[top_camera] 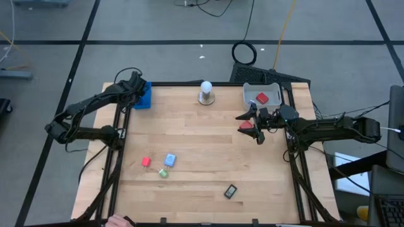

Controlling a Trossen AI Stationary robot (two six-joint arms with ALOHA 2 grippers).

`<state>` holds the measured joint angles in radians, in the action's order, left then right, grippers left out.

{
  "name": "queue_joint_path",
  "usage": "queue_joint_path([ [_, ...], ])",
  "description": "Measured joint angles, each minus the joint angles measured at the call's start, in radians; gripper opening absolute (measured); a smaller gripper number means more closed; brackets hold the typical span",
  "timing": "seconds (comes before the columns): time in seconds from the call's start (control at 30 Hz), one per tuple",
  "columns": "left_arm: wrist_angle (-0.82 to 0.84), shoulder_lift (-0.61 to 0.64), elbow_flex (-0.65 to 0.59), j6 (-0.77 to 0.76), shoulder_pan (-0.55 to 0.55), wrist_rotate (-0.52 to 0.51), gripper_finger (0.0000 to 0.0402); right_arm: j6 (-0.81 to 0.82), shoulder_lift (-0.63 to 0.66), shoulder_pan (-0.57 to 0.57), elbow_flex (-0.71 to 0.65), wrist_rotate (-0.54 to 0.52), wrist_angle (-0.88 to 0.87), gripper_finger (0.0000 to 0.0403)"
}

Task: Pick & Place Office items
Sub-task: Put the black digital clock into the blue bin

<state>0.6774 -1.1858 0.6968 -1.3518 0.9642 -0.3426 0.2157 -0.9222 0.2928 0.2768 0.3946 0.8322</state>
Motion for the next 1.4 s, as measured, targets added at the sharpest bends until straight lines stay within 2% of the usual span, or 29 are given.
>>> queue_joint_path([
  [0.17,-0.084,0.006,0.000,0.094,-0.029,-0.009,0.0264,0.000,0.000,0.000,0.000,0.000,0.000,0.0270],
  [0.3,-0.236,0.045,0.000,0.284,-0.071,0.009,0.0281,0.000,0.000,0.000,0.000,0.000,0.000,0.0270],
  [0.5,-0.398,0.119,0.000,0.497,-0.160,0.044,0.0280,0.000,0.000,0.000,0.000,0.000,0.000,0.0270],
  [0.63,-0.465,0.170,0.000,0.612,-0.204,0.134,0.0263,0.000,0.000,0.000,0.000,0.000,0.000,0.0270],
  [0.8,-0.523,0.215,0.000,0.749,-0.277,0.308,0.0243,0.000,0.000,0.000,0.000,0.000,0.000,0.0270],
  [0.93,-0.558,0.225,0.000,0.812,-0.338,0.429,0.0234,0.000,0.000,0.000,0.000,0.000,0.000,0.0270],
  [1.03,-0.602,0.228,0.000,0.840,-0.374,0.483,0.0230,0.000,0.000,0.000,0.000,0.000,0.000,0.0270],
  [1.2,-0.674,0.227,0.000,0.914,-0.438,0.491,0.0230,0.000,0.000,0.000,0.000,0.000,0.000,0.0270],
  [1.4,-0.707,0.225,0.000,0.983,-0.508,0.446,0.0230,0.000,0.000,0.000,0.000,0.000,0.000,0.0270],
])
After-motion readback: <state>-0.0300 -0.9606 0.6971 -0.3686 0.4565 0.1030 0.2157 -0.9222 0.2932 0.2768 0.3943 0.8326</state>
